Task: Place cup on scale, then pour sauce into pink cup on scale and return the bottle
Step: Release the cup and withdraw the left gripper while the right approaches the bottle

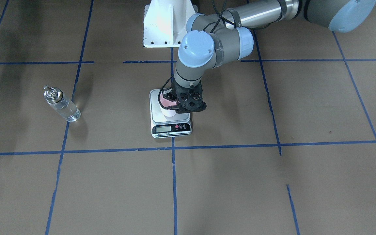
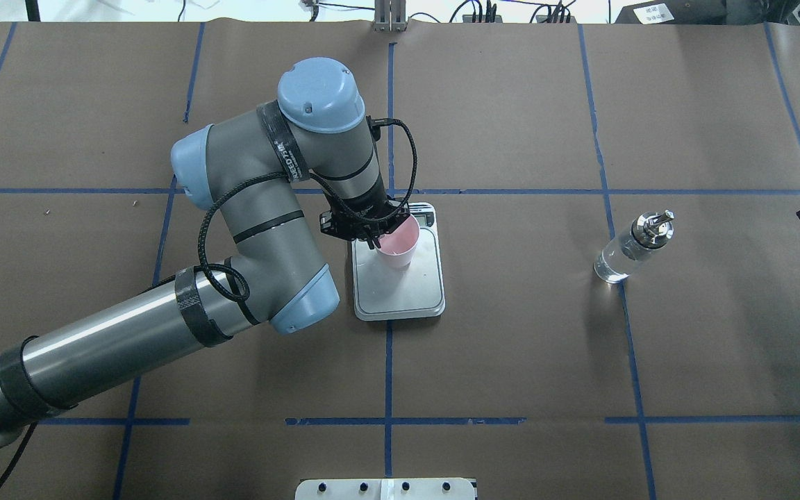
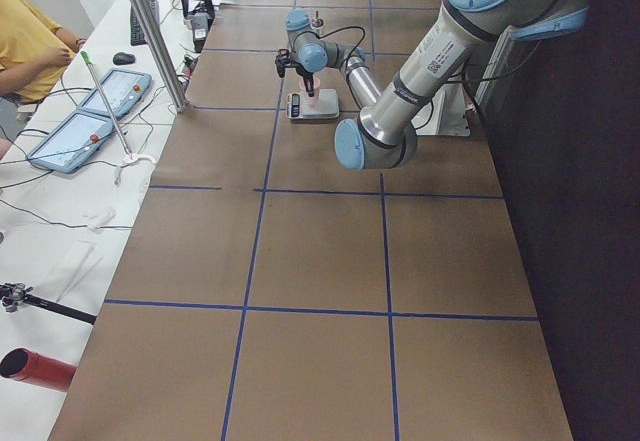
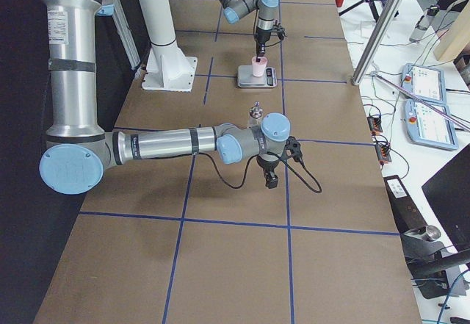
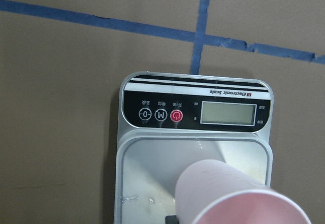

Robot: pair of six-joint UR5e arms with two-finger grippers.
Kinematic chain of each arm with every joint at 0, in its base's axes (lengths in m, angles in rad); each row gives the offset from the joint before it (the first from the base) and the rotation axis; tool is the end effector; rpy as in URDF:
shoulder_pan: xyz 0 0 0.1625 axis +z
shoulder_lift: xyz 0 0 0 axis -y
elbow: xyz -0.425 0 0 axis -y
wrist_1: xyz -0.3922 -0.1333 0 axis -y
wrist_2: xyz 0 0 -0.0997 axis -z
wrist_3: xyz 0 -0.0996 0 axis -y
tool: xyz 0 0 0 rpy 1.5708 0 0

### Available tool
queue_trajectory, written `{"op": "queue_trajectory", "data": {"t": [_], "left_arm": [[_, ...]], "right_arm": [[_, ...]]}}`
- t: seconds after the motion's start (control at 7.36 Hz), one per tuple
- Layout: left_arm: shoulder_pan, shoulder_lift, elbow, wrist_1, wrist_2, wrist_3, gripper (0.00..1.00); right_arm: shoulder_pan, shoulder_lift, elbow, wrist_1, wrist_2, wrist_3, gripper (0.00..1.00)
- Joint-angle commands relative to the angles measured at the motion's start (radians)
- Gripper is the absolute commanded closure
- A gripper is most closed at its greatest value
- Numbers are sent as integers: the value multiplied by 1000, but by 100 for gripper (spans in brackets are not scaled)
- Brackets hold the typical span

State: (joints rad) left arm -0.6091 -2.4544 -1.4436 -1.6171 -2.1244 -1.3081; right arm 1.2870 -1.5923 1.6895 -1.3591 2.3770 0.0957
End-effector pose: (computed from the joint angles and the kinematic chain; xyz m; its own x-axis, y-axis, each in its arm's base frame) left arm 0.5639 -0.4920 0.1501 0.5961 -0.1465 -0.7894 0.0225 0.9859 -0.1660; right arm -0.0802 -0.4945 0.5847 0.6259 -0.3152 0.7134 0.2079 0.9490 0.2369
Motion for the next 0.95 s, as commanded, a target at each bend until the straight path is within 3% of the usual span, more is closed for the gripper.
{"op": "queue_trajectory", "data": {"t": [0.0,0.14,0.27,0.54,0.68,0.81], "left_arm": [[0,5,-5,0,-2,-3,75],[0,6,-8,-1,-2,-3,52],[0,30,-24,-4,-5,-3,34],[-9,41,-146,9,-11,-37,27],[-24,117,-278,5,-12,-55,26],[-61,202,-398,2,-12,-50,26]], "right_arm": [[0,0,-2,-2,1,2,0],[0,0,-1,-2,2,2,0],[0,-4,5,0,1,-1,0],[0,-5,30,2,1,-5,0],[-2,-5,48,15,5,-2,0],[-2,-8,48,65,81,43,0]]}}
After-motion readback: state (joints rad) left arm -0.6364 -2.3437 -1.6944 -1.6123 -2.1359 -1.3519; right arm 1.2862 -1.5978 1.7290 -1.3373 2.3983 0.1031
